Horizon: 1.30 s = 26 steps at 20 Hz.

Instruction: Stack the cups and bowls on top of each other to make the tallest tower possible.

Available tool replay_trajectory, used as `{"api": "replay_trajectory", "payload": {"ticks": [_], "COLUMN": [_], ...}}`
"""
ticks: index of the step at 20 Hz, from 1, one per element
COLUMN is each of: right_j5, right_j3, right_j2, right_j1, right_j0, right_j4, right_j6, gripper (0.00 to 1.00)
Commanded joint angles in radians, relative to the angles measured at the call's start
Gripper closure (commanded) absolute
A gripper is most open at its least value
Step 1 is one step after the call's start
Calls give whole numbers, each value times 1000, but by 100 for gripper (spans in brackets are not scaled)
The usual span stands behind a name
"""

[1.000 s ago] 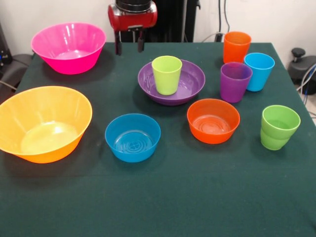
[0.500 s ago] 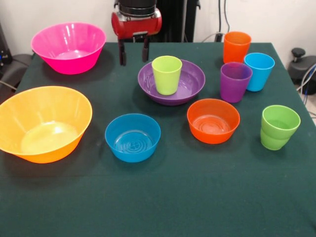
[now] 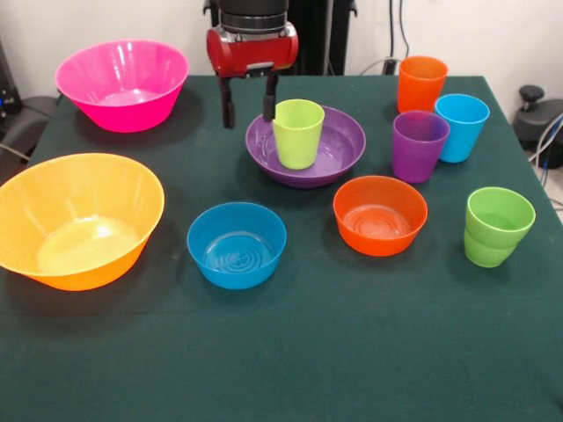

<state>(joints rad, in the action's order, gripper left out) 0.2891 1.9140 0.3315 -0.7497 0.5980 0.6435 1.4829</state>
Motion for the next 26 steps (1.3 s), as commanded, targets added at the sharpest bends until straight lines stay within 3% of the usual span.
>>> {"api": "replay_trajectory", "payload": {"ticks": [1,12,26], "right_j5": [-11,17,-51], "right_j3": [-96,-143,-165], "right_j2": [4,-55,-122], "right_j1": [112,177,196], "right_j0": [-75,-138,-191], "right_j4": [84,56,57], "right_j6": [33,70,98], "gripper": [0,0,0]}}
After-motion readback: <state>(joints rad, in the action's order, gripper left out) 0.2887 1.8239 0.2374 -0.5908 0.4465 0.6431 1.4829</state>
